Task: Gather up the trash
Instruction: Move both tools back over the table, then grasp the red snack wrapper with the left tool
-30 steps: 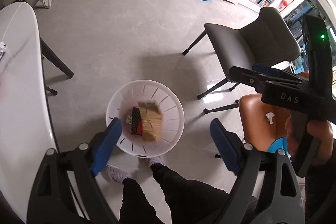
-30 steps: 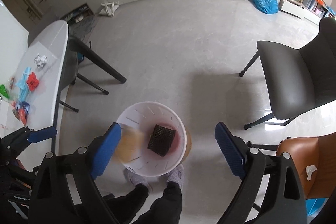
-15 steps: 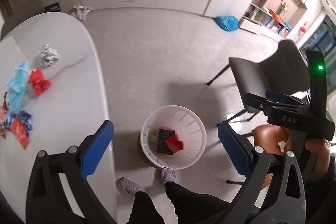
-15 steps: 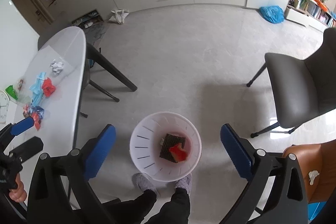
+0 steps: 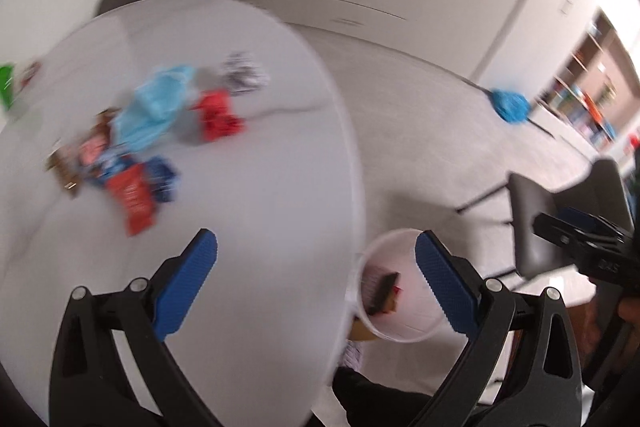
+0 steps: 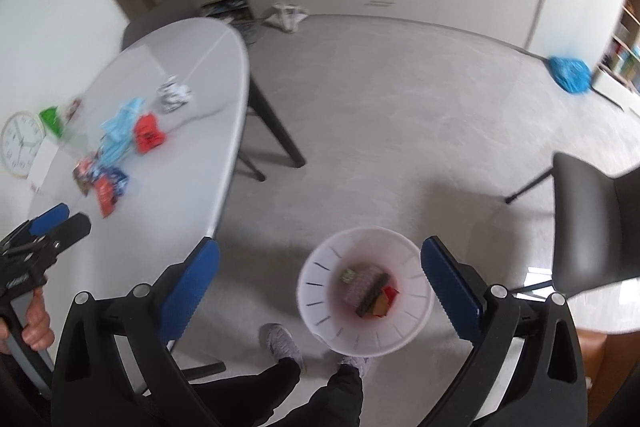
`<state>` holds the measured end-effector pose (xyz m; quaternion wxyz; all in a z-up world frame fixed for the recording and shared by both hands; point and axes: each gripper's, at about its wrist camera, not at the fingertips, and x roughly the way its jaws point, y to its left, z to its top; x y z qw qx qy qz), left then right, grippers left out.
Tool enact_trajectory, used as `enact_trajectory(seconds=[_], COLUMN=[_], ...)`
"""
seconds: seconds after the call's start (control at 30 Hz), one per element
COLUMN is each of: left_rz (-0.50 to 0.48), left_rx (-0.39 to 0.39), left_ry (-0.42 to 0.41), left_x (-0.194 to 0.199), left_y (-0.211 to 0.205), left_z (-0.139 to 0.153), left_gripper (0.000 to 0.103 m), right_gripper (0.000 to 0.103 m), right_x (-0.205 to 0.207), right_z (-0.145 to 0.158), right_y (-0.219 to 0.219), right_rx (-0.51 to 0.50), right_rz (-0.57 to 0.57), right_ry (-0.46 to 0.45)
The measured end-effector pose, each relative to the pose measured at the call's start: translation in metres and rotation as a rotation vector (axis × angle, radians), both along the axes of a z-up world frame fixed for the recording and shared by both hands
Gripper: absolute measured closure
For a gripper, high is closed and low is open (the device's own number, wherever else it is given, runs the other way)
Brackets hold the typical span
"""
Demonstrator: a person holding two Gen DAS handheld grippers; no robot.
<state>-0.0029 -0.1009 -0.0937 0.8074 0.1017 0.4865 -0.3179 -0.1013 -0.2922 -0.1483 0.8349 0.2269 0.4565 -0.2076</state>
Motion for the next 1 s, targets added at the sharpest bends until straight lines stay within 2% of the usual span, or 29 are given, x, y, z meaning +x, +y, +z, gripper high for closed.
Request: enact_trajectory(seconds=[0.13,0.27,0.4,0.47,0.53,0.6,0.67,0.8,0.87,0.9,0.93,1.0], left_rz=[0.134,0.268,0.362,0.396,0.412,0.413,0.413,0.424,0.422,0.417,0.411,0.405], left_rx=[0.028,0.037,0.028,0.029,0.03,0.029,0.033,0.047,0.052,0.054,0.052,0.04], left_ry=[0.0,0.032,0.074,0.096,0.112,0.144,0.168,0.213,0.186,0.182,0.18,0.186], left_x=[0.033,0.07,0.106,0.123,0.136,0.148,0.157,0.17,0.172,0.172,0.173,0.174], left_y=[0.041,0.08,0.108,0.115,0.116,0.114,0.11,0.105,0.102,0.101,0.1,0.1], left_z=[-0.017,-0.037,-0.057,-0.068,-0.078,-0.089,-0.1,-0.125,-0.125,-0.125,-0.125,-0.125], left_gripper=[0.008,0.008,0.017,0.017,0.02,0.029,0.031,0.043,0.047,0.052,0.063,0.07], right_gripper=[0.003,0.003,0.003,0.003,0.003,0.003,0.003,0.003,0.003,0.003,0.003,0.003], right_x=[0.033,0.067,0.094,0.105,0.116,0.125,0.134,0.147,0.153,0.158,0.161,0.169], right_z=[0.003,0.002,0.001,0.0,-0.001,-0.003,-0.005,-0.008,-0.009,-0.01,-0.01,-0.012], right_y=[0.023,0.05,0.07,0.078,0.087,0.093,0.1,0.108,0.112,0.115,0.117,0.122], right_rx=[-0.014,-0.022,-0.011,-0.007,-0.006,-0.004,-0.004,-0.01,-0.014,-0.016,-0.018,-0.022], right_rz=[0.087,0.175,0.226,0.247,0.268,0.286,0.304,0.336,0.351,0.362,0.371,0.392], right_ry=[0.0,0.008,0.012,0.016,0.025,0.037,0.05,0.072,0.077,0.079,0.079,0.077])
